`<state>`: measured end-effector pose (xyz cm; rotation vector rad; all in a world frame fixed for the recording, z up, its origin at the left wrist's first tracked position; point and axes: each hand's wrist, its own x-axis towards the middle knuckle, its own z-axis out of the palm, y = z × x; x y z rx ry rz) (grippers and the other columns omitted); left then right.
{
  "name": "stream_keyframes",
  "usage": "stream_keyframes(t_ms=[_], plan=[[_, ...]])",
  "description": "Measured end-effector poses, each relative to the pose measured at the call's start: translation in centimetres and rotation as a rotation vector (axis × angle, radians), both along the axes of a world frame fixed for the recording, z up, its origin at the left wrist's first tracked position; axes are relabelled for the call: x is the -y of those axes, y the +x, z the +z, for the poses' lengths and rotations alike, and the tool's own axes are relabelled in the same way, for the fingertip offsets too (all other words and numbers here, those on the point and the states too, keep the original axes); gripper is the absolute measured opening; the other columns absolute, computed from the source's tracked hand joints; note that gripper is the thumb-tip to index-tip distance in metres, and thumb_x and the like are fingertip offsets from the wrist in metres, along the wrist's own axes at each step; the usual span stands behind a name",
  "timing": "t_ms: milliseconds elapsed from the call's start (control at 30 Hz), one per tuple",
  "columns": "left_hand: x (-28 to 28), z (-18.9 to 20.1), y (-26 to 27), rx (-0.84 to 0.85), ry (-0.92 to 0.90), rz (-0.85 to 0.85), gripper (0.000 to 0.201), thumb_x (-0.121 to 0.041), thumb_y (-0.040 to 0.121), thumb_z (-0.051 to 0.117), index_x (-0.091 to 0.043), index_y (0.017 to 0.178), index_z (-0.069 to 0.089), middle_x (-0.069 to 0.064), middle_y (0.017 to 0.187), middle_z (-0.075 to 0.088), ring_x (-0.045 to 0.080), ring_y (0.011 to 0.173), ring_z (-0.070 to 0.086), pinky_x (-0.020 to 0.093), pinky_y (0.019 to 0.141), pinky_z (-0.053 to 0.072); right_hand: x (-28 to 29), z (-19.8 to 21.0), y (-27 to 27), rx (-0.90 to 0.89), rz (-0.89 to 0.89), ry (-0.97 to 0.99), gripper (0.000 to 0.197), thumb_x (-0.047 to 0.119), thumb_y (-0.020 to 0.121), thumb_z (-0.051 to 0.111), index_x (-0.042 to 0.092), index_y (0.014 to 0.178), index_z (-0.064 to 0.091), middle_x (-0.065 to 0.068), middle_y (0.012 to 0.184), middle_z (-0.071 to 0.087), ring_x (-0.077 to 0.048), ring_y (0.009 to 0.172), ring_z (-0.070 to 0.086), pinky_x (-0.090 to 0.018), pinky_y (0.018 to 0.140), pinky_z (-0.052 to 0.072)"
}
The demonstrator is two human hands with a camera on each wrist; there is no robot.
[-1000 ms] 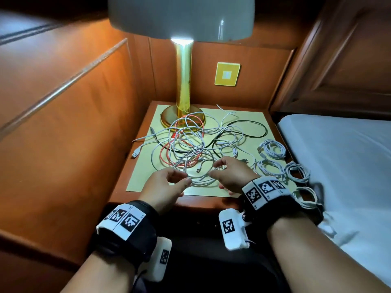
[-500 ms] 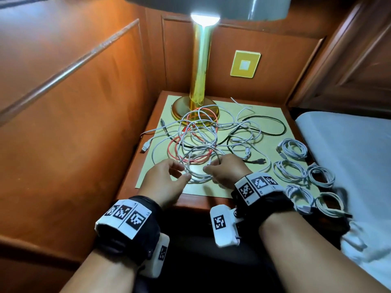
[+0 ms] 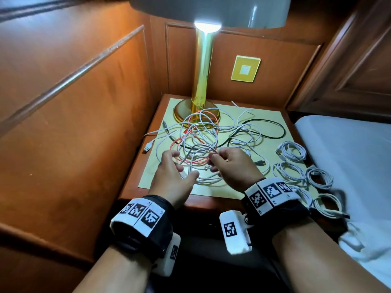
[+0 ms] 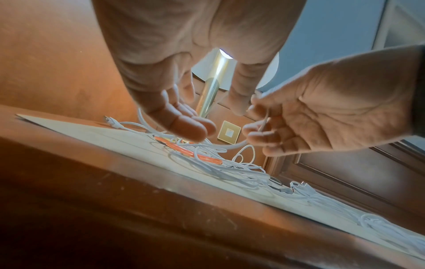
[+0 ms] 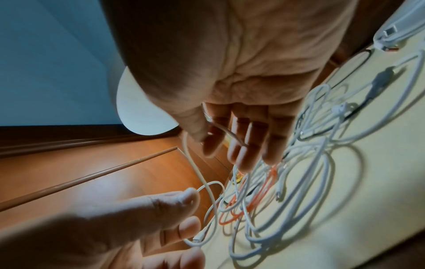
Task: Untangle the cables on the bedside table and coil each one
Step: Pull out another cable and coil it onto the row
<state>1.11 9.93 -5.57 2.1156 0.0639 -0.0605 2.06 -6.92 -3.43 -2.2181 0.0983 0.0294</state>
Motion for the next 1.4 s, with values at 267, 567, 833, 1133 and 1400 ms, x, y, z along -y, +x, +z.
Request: stream_keyframes(t_ms=[267, 567, 833, 1133, 1400], plan=[[-0.4, 0.4, 0.8, 0.026, 0.089, 0.010, 0.050, -0.036, 0.086, 0.073, -0.031, 0.131, 0.052, -0.007, 0.088, 0.052, 0.011, 0.083, 0.052, 0.026, 0.075, 0.037, 0.5, 1.9, -1.0, 0.407, 0.147, 0.151, 0.057, 0.058, 0.086, 0.055, 0.004, 0.078, 0.072, -0.014, 0.080, 0.067, -0.022, 0.070, 0.062, -0.037, 0.061, 0.047], [-1.4, -0.6, 1.4, 0.226, 0.034, -0.064, 0.055, -0.036, 0.091, 0.066, -0.052, 0.136, 0.041, 0.001, 0.117, 0.056, 0.018, 0.088, 0.062, 0.034, 0.090, 0.051, -0.2, 2.0, -1.2, 0.465, 0.228, 0.436, 0.045, 0.039, 0.091, 0.056, 0.000, 0.088, 0.077, -0.011, 0.093, 0.072, -0.021, 0.091, 0.069, -0.034, 0.081, 0.055], [-3.0, -0.7, 2.0, 0.528, 0.011, 0.201, 0.025, -0.008, 0.085, 0.045, -0.017, 0.097, 0.065, 0.002, 0.087, 0.056, 0.037, 0.076, 0.063, 0.043, 0.076, 0.053, -1.8, 1.9, -1.8, 0.381, 0.209, 0.357, 0.010, 0.034, 0.085, 0.067, 0.027, 0.079, 0.066, -0.013, 0.097, 0.068, -0.024, 0.086, 0.069, -0.039, 0.077, 0.058], [-5.5, -0.5, 1.8, 0.548, -0.053, 0.332, 0.033, -0.043, 0.094, 0.040, -0.021, 0.092, 0.064, 0.005, 0.076, 0.067, 0.034, 0.076, 0.064, 0.046, 0.071, 0.053, -3.5, -1.2, 0.0, -0.055, 0.093, 0.084, 0.051, 0.032, 0.090, 0.068, 0.024, 0.136, 0.048, 0.001, 0.109, 0.063, -0.019, 0.099, 0.064, -0.038, 0.096, 0.050], [-6.4, 0.2, 0.4, 0.551, -0.323, 0.275, 0.027, -0.038, 0.095, 0.041, -0.032, 0.075, 0.059, -0.003, 0.052, 0.049, 0.027, 0.048, 0.050, 0.037, 0.055, 0.044, -8.5, -3.4, 1.5, -0.084, 0.171, 0.056, 0.084, 0.033, 0.083, 0.077, 0.032, 0.153, 0.030, -0.007, 0.122, 0.059, -0.025, 0.100, 0.067, -0.039, 0.095, 0.053]])
